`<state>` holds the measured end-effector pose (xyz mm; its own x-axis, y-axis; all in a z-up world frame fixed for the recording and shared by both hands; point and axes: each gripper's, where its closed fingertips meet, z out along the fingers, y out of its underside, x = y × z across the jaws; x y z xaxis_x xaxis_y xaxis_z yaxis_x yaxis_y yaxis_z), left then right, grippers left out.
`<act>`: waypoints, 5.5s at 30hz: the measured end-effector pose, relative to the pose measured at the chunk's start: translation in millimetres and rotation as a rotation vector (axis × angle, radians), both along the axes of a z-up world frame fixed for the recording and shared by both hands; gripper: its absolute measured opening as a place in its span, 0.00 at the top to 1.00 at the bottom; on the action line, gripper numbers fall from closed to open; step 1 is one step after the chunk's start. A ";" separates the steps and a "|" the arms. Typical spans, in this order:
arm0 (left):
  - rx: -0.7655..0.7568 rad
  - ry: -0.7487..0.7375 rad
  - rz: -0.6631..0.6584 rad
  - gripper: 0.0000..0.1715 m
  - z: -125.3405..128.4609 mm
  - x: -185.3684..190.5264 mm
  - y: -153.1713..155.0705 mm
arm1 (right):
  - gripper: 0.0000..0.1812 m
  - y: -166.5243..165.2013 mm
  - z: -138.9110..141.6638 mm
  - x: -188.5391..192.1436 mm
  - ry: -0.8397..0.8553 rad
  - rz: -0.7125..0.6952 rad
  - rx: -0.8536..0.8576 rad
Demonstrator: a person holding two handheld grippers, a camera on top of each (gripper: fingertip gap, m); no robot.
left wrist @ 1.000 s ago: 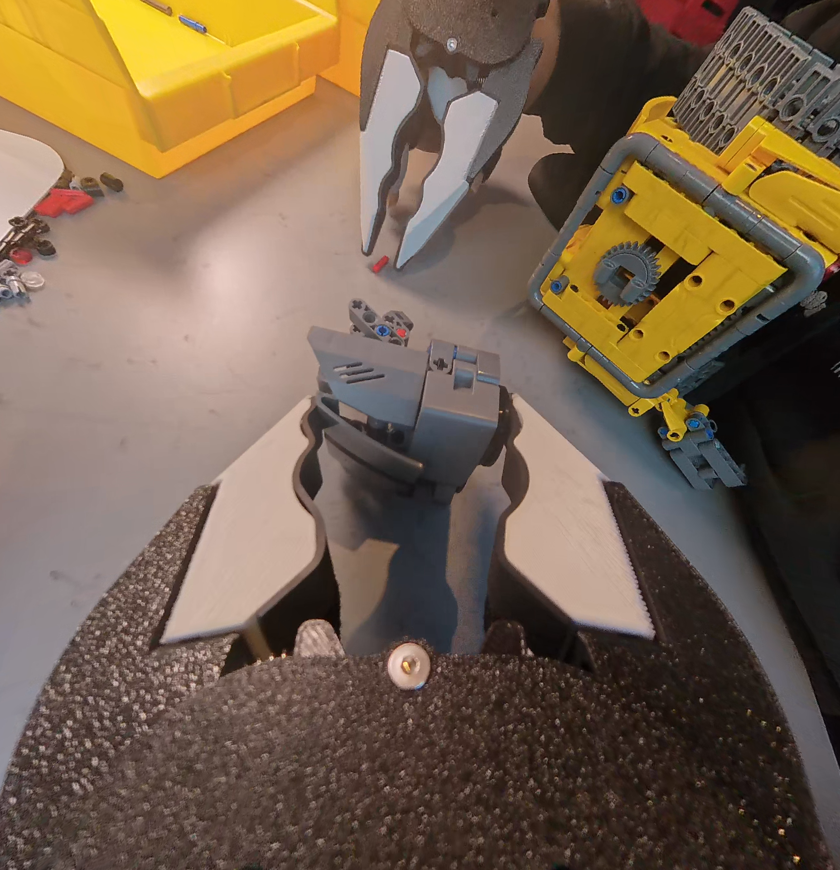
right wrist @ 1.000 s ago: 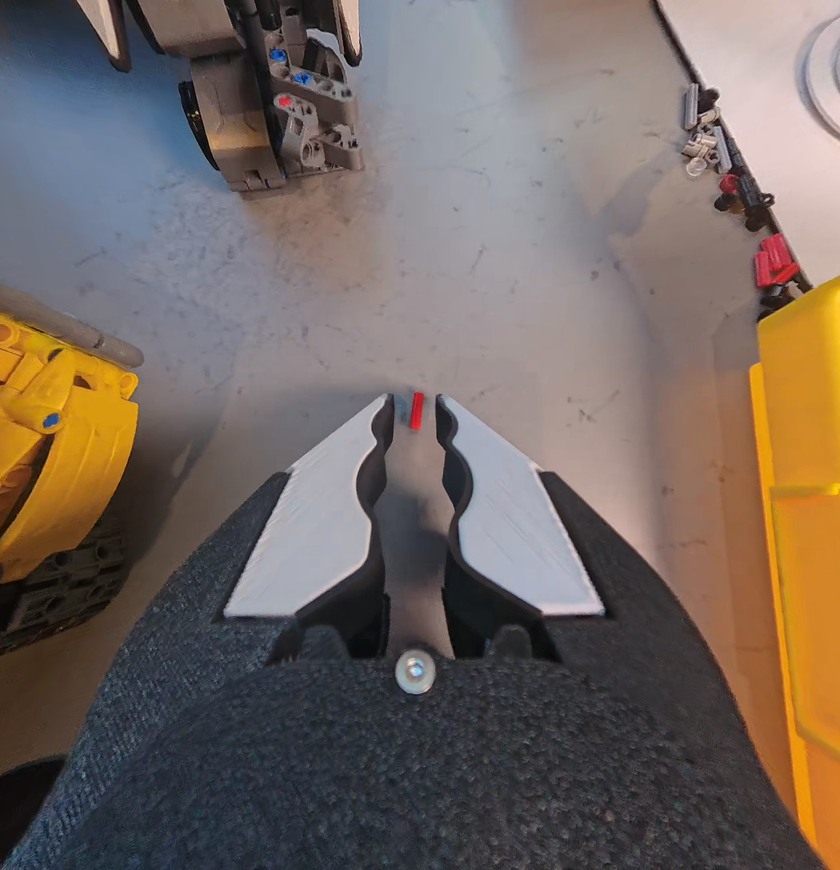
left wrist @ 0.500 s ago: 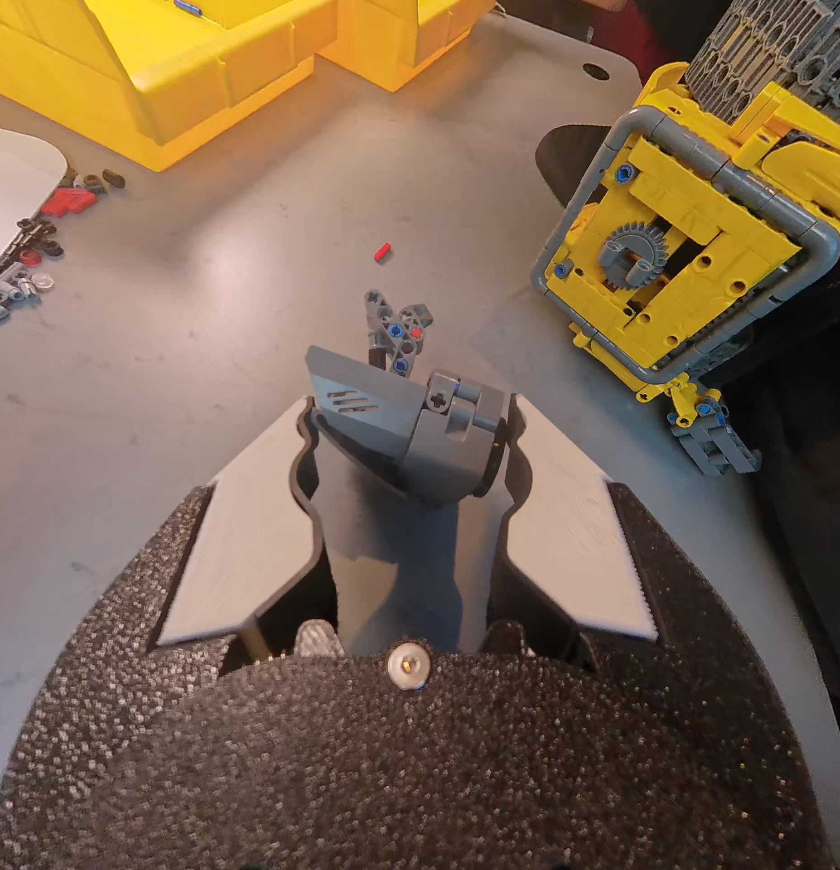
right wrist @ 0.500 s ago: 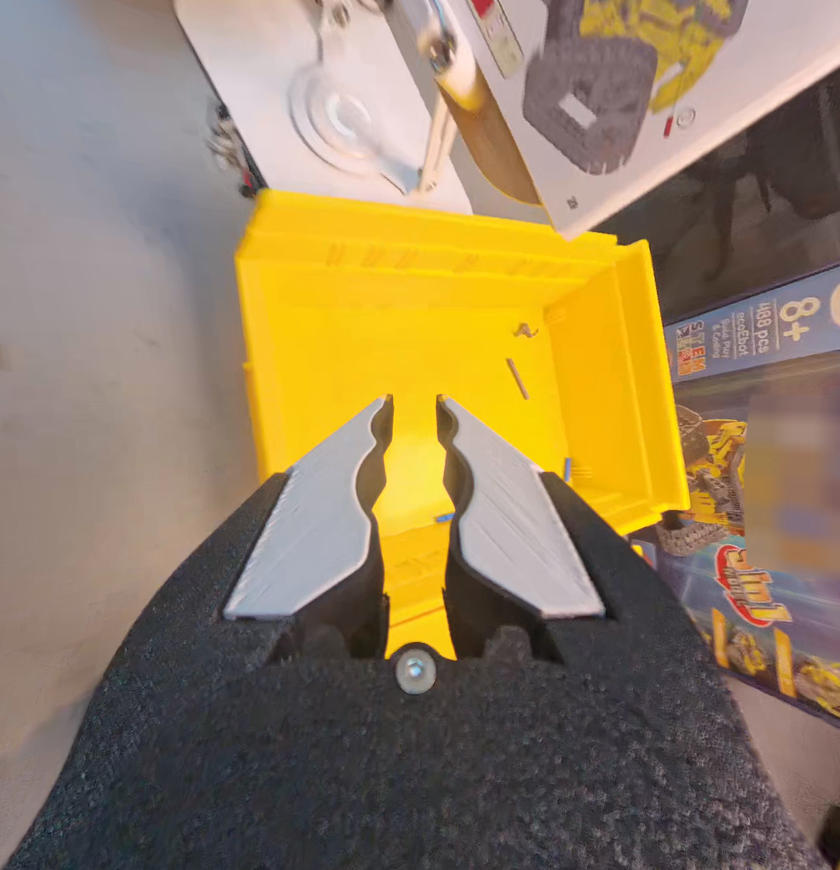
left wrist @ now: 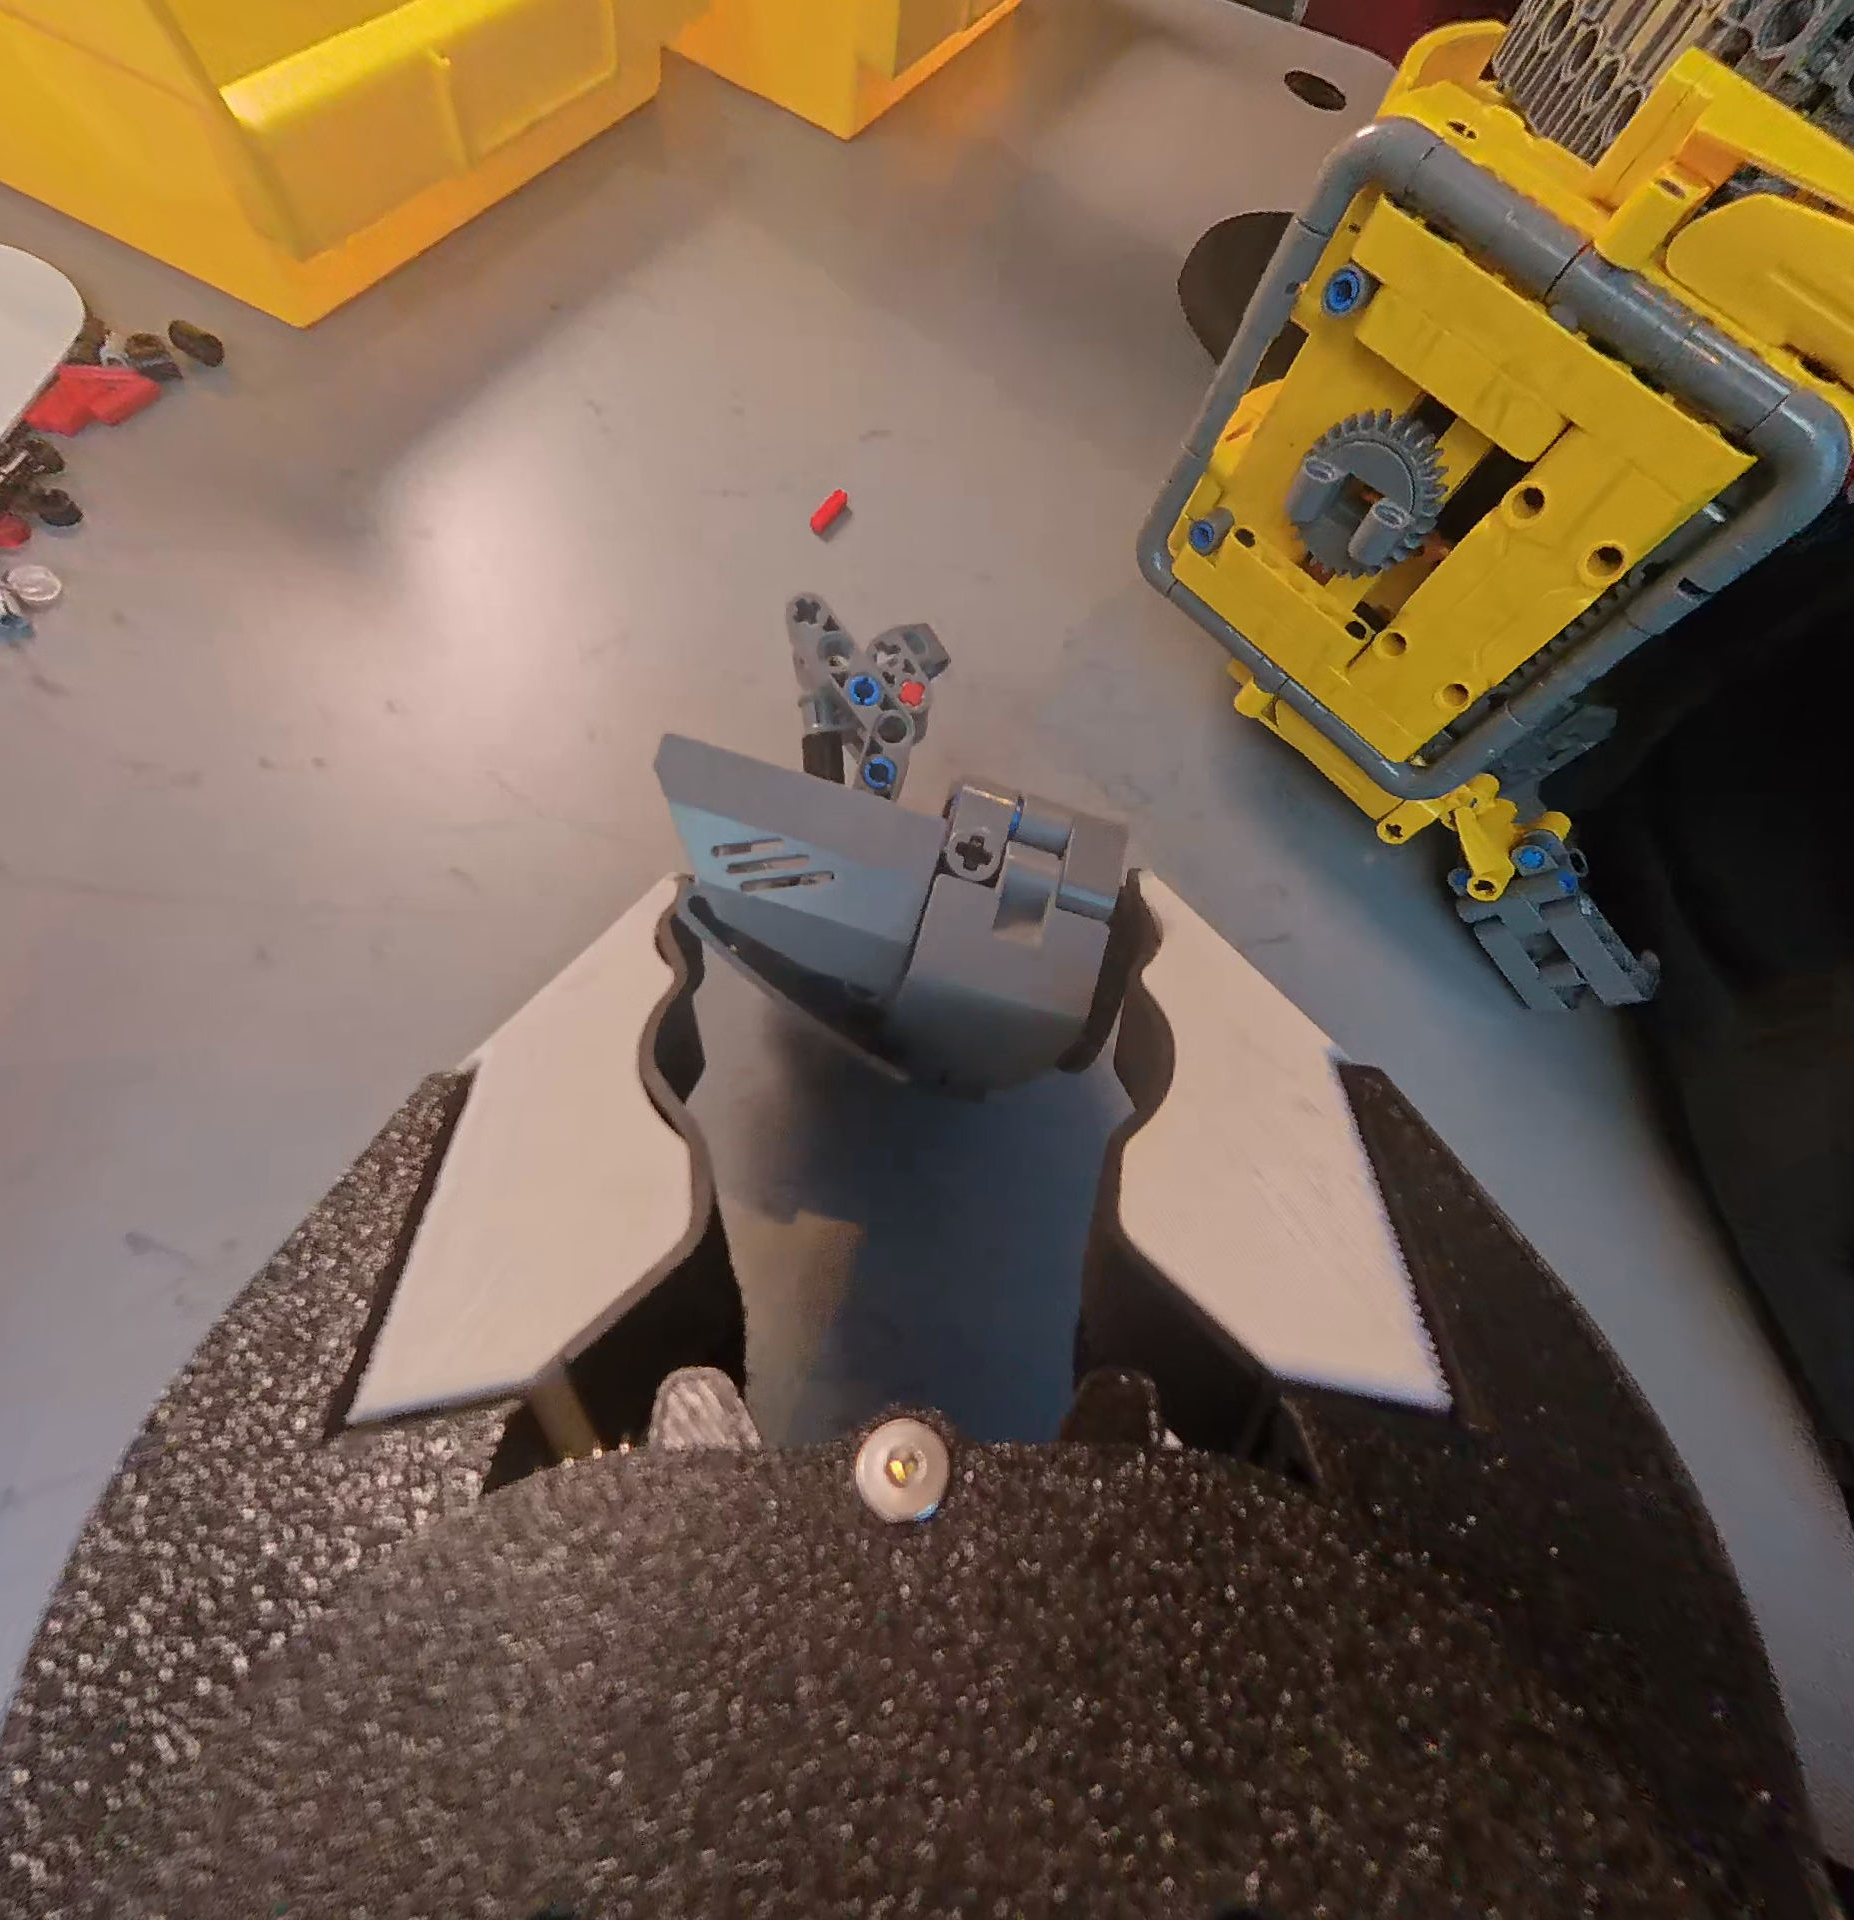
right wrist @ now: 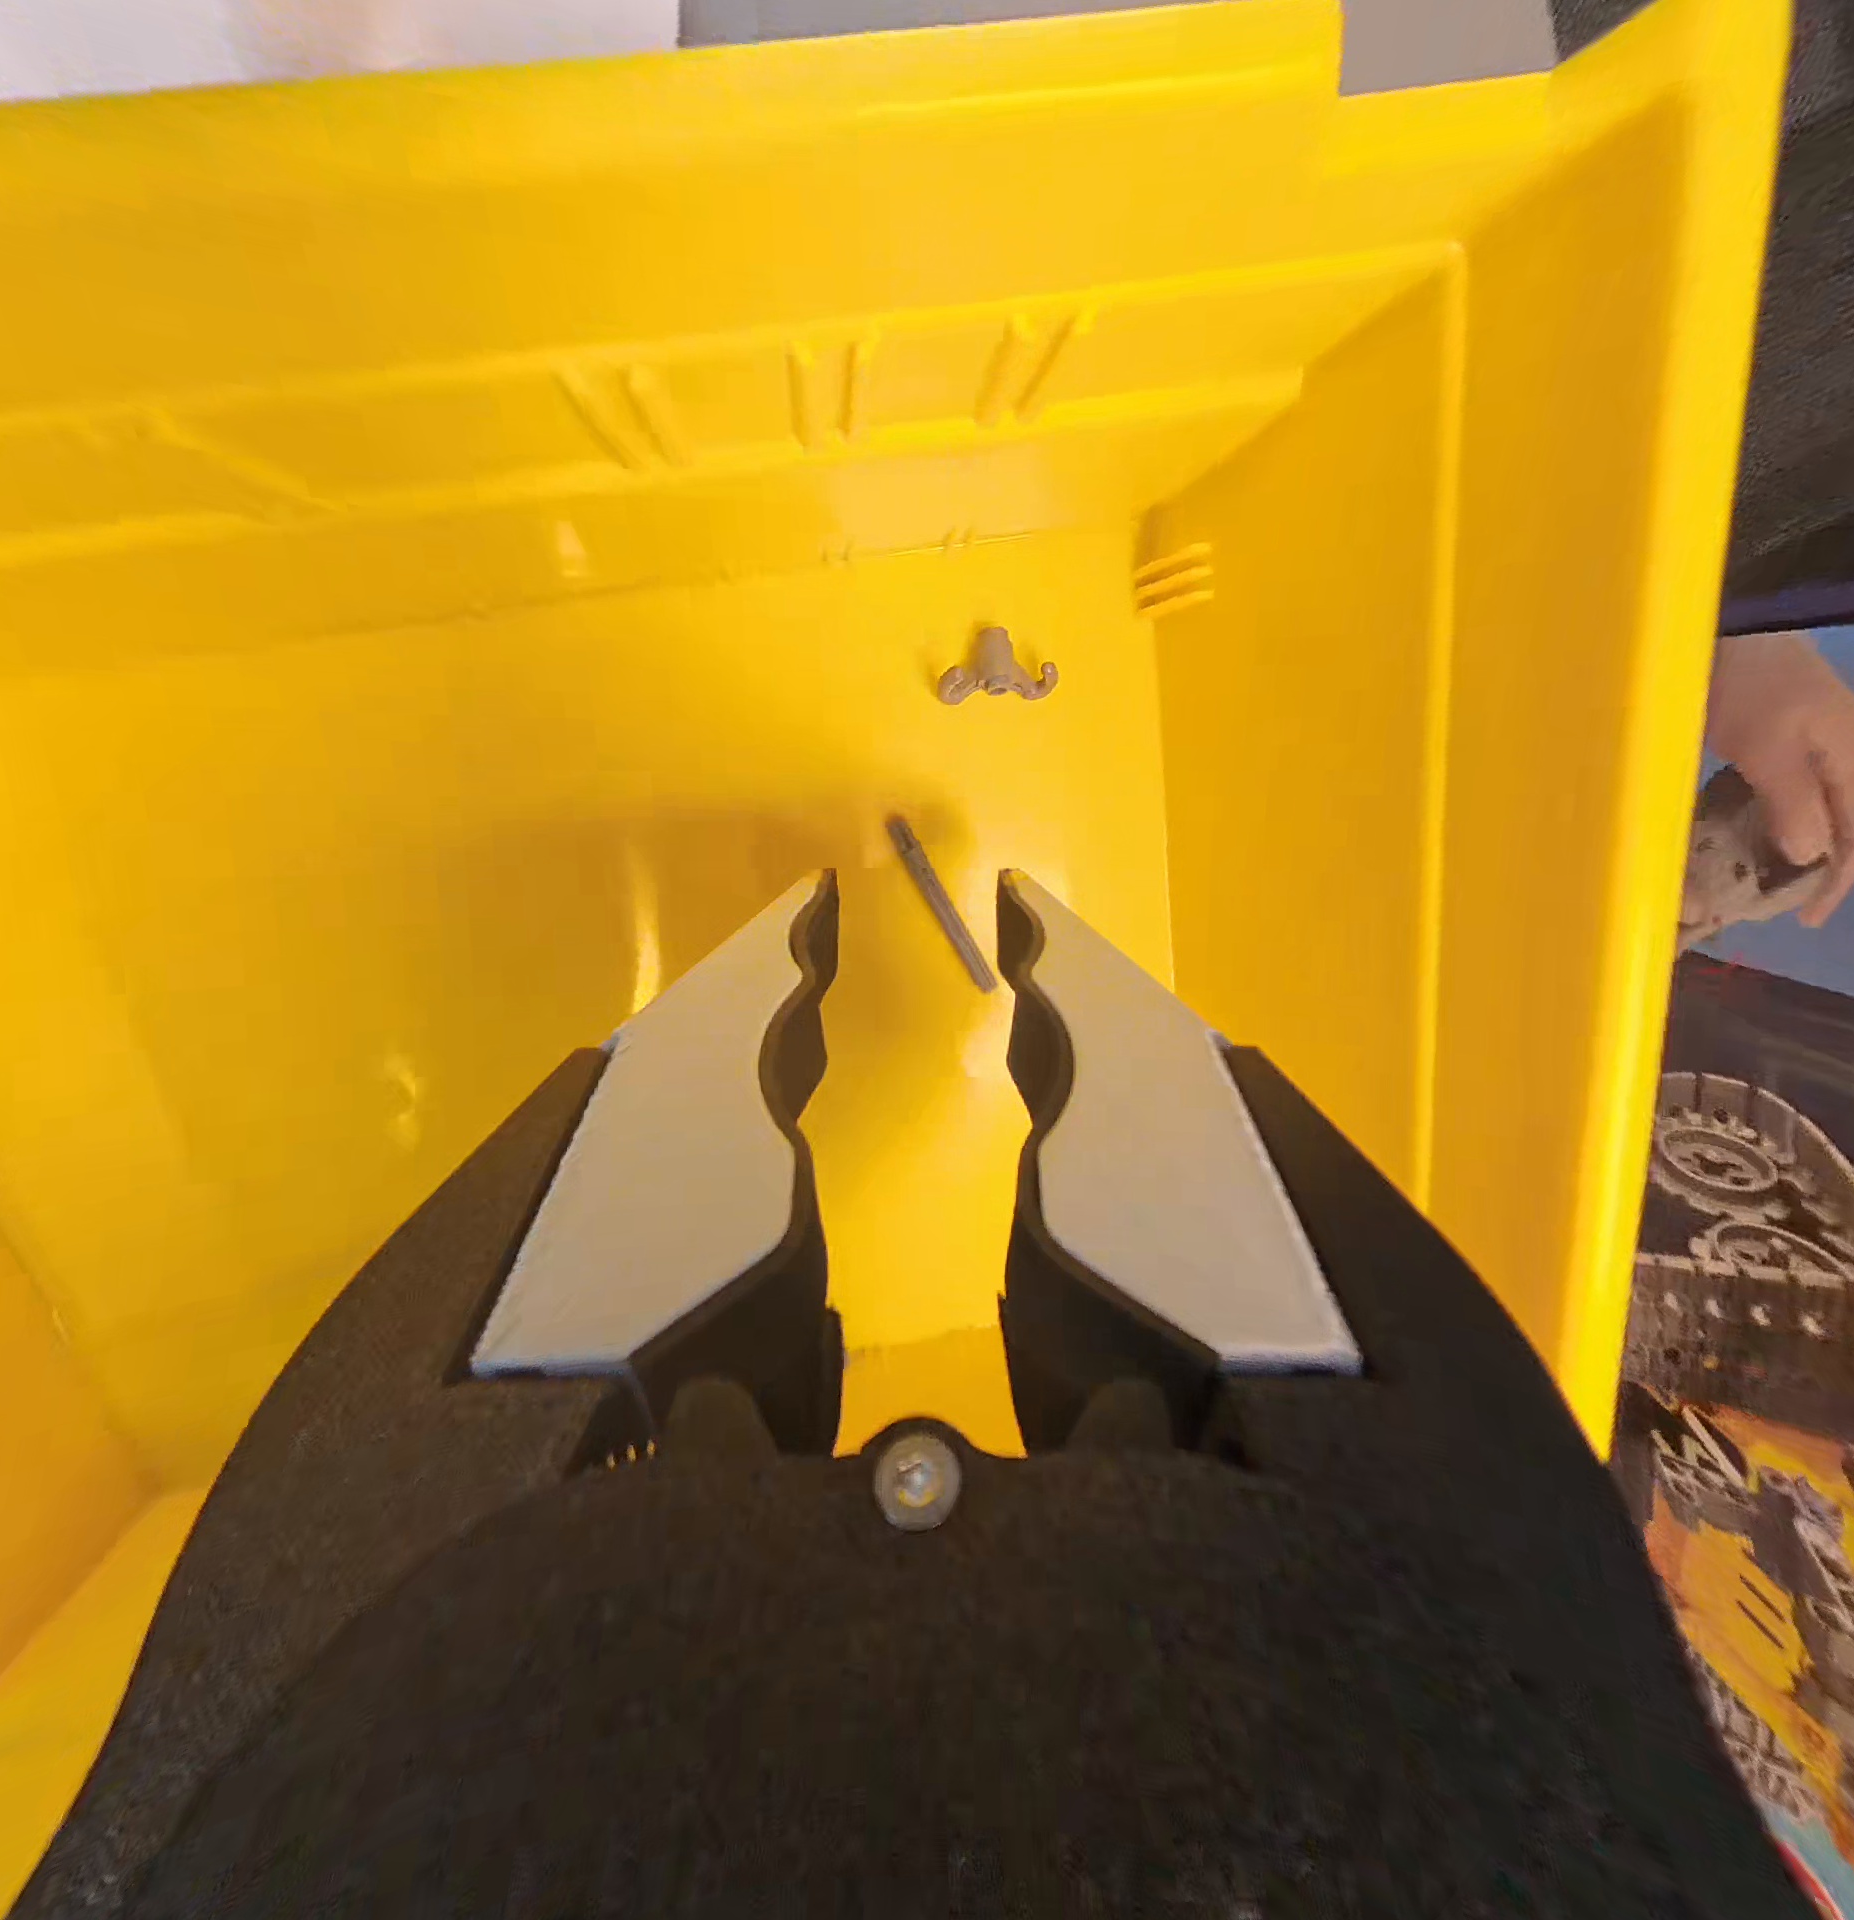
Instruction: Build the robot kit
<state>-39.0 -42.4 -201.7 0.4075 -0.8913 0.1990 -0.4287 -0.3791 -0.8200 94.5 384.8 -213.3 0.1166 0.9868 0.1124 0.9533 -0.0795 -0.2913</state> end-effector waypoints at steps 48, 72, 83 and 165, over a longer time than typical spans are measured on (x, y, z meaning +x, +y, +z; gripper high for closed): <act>0.048 -0.003 0.006 0.52 19.4 10.5 -7.3 | 0.98 -380.5 87.6 -87.8 1.054 0.232 -0.438; 0.060 -0.392 0.063 0.88 83.6 78.8 17.0 | 0.99 -403.9 131.8 -85.1 1.374 0.301 -0.547; 0.167 -0.210 0.121 0.99 71.9 40.1 16.0 | 0.88 -409.9 139.4 -63.8 1.143 0.471 -0.349; 0.379 -0.377 0.502 0.99 139.1 -76.9 30.5 | 0.80 -265.2 142.0 -167.5 0.737 0.344 0.069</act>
<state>-116.0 -11.9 -62.5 0.7497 -0.6505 0.1218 0.0595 -0.1171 -0.9913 -73.0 119.5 -71.3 -0.1243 0.9745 0.1870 0.4824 0.2241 -0.8468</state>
